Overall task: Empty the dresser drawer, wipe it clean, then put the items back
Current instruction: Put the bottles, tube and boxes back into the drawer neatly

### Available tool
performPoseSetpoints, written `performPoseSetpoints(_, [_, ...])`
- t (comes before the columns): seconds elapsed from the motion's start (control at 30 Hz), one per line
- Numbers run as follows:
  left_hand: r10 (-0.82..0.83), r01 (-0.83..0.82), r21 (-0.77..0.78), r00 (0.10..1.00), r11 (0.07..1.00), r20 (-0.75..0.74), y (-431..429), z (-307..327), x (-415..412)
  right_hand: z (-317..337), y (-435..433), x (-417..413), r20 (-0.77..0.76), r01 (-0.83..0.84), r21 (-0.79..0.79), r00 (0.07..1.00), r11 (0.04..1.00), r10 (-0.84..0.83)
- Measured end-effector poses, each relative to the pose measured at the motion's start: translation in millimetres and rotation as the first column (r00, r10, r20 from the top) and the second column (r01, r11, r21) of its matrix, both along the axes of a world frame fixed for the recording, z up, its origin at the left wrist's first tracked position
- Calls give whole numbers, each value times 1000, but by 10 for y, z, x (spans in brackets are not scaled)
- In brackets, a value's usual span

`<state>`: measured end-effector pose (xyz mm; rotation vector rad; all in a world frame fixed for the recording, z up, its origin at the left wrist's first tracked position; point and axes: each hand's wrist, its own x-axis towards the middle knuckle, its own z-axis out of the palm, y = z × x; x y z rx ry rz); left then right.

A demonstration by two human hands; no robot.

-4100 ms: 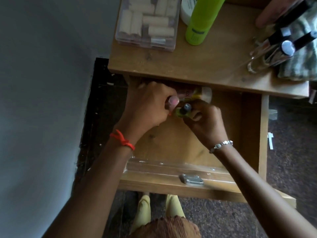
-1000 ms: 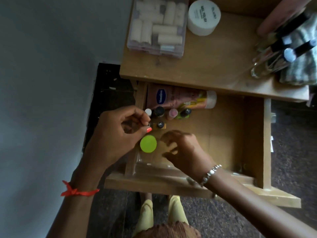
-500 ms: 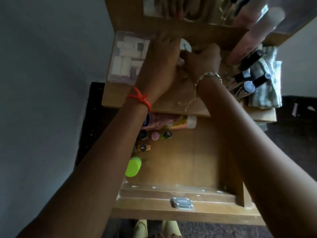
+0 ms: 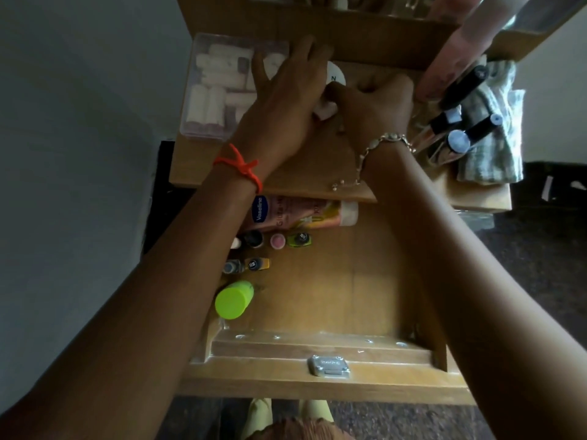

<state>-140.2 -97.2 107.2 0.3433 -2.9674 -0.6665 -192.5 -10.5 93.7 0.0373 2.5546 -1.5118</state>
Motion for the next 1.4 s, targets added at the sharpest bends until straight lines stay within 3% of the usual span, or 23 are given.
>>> performPoseSetpoints(0.2, [-68, 81, 144, 994, 986, -90, 224, 146, 447, 284, 424, 456, 206, -16, -255, 976, 967, 71])
performPoseSetpoints(0.3, [-136, 114, 320, 989, 940, 48, 348, 244, 805, 405, 823, 757, 393, -101, -329, 890, 939, 233])
performPoseSetpoints(0.43, [-111, 43, 522, 989, 852, 100, 286, 209, 1285, 248, 1152, 1088, 654, -186, -289, 677, 939, 336])
performPoseSetpoints(0.5, [-36, -17, 532, 995, 847, 88, 229, 149, 1459, 45, 1151, 1210, 729, -162, -238, 622, 958, 286])
performPoseSetpoints(0.6, [-69, -1, 527, 991, 850, 114, 286, 70, 1603, -276, 1043, 1332, 781, -203, -194, 559, 960, 276])
performPoseSetpoints(0.73, [-166, 54, 543, 973, 838, 160, 403, -70, 1740, -513, 879, 1402, 727, -316, -112, 621, 942, 294])
performPoseSetpoints(0.9, [-155, 43, 499, 971, 866, 185, 445, -174, 1843, -736, 801, 1423, 617, -317, 15, 749, 948, 241])
performPoseSetpoints(1.2, [-123, 40, 496, 983, 867, 136, 583, -198, 1813, -775, 856, 1502, 514, -319, 63, 823, 946, 243])
performPoseSetpoints(1.3, [-90, 65, 505, 996, 861, 26, 666, -139, 1694, -614, 997, 1377, 471, -171, 64, 874, 983, 121])
performPoseSetpoints(1.4, [11, 43, 509, 995, 860, -102, 766, -92, 1467, -277, 1202, 1179, 232, 29, 19, 972, 999, -33])
